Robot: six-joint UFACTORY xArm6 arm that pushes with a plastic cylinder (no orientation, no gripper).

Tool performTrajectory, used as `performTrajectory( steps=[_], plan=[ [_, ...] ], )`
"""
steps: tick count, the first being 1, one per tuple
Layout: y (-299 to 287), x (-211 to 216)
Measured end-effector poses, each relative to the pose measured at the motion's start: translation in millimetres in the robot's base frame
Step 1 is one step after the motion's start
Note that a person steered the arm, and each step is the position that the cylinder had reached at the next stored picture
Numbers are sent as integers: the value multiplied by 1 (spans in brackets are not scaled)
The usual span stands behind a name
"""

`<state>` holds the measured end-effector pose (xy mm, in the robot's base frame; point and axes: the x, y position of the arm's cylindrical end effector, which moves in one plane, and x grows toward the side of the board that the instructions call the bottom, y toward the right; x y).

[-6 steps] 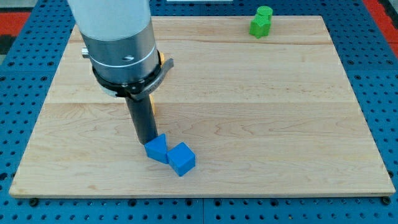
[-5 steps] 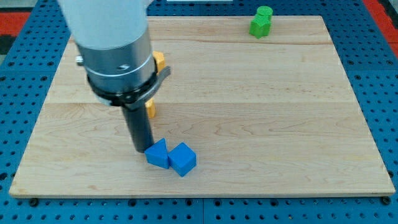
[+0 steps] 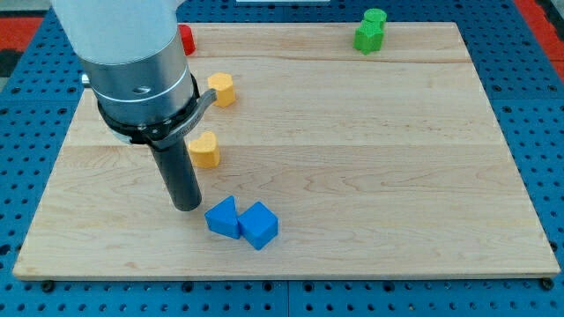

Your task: Drag the yellow heart towards the bottom left

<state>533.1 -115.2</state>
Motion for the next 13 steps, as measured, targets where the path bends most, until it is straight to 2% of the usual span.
performTrajectory(
  steps=[2, 3, 4, 5, 6, 7, 8, 9, 12, 13],
  plan=[
    [16, 2],
    [46, -30],
    [42, -70],
    [-7, -77],
    [-44, -53],
    [-32, -56],
    [-19, -98],
    [-47, -107],
    [-74, -31],
    [-63, -41]
  ],
)
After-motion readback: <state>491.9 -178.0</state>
